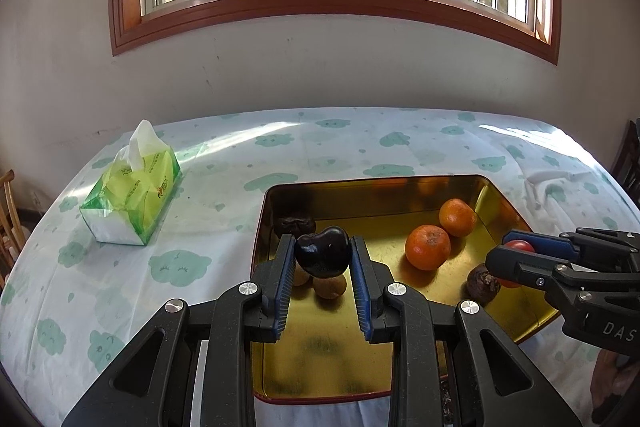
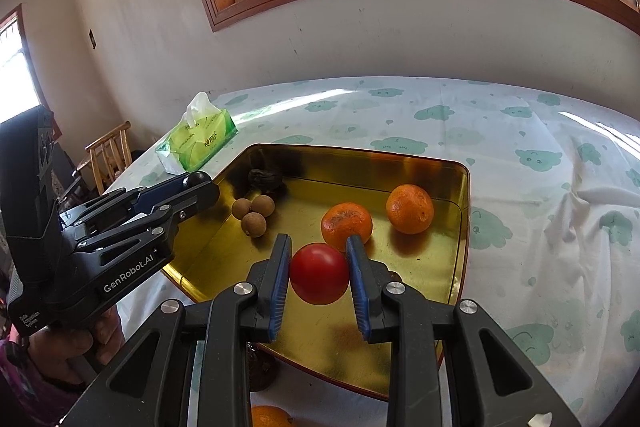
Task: Organize fruits
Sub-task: 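Lower the red tomato into the tin and open the right tool while the left releases the black fruit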
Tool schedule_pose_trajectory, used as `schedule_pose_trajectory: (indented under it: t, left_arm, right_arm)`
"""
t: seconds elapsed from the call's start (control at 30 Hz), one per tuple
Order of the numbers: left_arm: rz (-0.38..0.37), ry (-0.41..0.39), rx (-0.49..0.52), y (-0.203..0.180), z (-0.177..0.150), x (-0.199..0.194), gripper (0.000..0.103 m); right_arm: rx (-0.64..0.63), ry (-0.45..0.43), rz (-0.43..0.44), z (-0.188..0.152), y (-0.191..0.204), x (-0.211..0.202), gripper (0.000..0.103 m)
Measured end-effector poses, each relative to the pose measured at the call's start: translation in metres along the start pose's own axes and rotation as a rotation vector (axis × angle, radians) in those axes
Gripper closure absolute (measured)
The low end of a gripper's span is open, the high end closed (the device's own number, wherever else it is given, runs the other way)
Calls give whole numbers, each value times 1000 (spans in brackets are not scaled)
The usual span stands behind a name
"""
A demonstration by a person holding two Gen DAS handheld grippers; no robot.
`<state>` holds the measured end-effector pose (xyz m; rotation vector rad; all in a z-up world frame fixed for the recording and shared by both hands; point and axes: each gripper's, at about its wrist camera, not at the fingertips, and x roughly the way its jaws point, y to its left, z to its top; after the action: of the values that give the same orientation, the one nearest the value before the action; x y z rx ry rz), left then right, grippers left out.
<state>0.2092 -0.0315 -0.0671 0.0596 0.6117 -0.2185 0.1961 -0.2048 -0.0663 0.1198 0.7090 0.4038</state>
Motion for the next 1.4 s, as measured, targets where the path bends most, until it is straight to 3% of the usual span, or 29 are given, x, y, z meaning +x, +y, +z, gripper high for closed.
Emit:
schedule_pose_trajectory:
  t: [1.27, 1.4]
  left_arm:
    - [1, 21, -3, 9, 1, 35, 75]
    - [-16, 30, -2, 10, 0, 39, 70]
  right_arm:
    - [12, 34, -3, 6, -6, 30, 77]
    - [15, 33, -2, 7, -6, 33, 75]
